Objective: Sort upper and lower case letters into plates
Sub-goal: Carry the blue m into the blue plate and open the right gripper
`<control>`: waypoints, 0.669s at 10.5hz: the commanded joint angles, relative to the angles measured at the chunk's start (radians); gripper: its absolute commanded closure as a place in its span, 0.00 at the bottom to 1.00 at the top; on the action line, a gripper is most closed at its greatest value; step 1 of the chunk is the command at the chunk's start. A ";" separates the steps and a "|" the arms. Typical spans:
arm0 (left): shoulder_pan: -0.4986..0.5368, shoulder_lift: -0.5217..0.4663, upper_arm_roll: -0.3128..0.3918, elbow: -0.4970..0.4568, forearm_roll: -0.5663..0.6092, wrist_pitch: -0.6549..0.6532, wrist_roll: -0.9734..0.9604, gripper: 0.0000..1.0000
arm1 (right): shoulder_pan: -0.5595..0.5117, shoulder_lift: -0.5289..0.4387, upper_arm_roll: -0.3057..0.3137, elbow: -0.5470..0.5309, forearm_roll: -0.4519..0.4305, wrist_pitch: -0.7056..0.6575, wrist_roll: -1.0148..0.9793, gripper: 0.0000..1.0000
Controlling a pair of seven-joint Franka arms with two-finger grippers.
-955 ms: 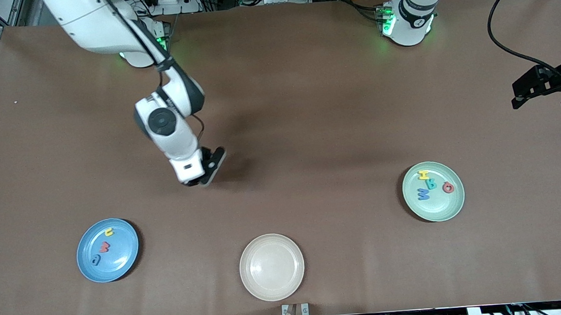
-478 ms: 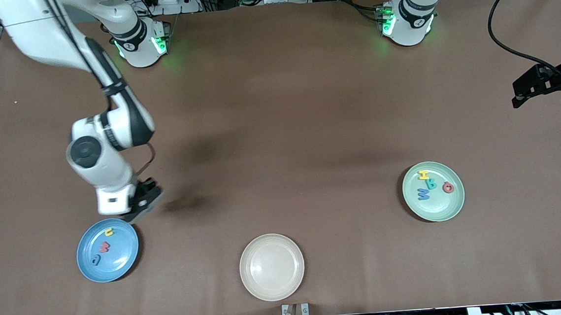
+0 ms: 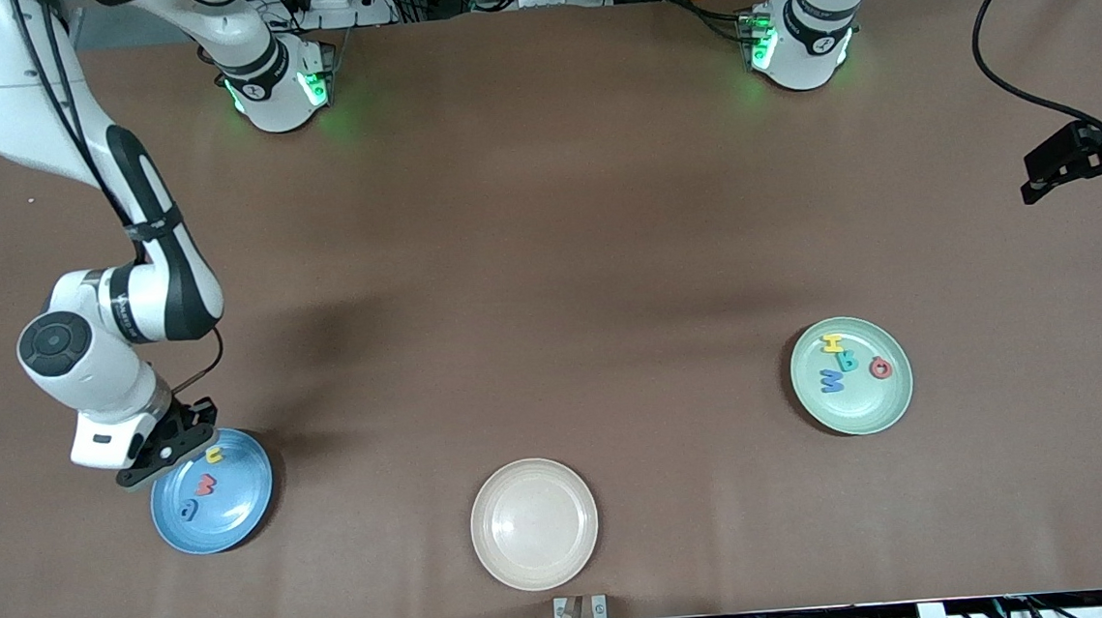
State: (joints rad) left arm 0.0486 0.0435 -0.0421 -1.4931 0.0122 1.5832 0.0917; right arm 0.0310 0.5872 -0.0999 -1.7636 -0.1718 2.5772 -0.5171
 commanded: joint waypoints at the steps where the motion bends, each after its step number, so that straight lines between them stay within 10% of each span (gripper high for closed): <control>1: 0.005 -0.017 0.007 0.007 -0.023 -0.028 -0.021 0.00 | -0.025 0.074 0.011 0.108 -0.002 0.006 0.018 1.00; 2: 0.005 -0.017 0.007 0.005 -0.020 -0.028 -0.039 0.00 | -0.016 0.082 0.011 0.128 0.000 0.004 0.079 0.99; 3: 0.005 -0.017 0.007 0.005 -0.017 -0.028 -0.040 0.00 | -0.003 0.094 0.012 0.159 -0.002 -0.005 0.135 0.63; 4: 0.005 -0.016 0.005 0.005 -0.015 -0.028 -0.036 0.00 | -0.006 0.103 0.012 0.177 0.002 -0.005 0.153 0.01; 7: 0.004 -0.013 0.001 0.002 -0.015 -0.026 -0.029 0.00 | -0.016 0.099 0.016 0.177 0.011 -0.006 0.154 0.00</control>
State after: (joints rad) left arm 0.0510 0.0366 -0.0380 -1.4930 0.0122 1.5712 0.0653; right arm 0.0231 0.6702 -0.0933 -1.6180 -0.1688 2.5857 -0.3800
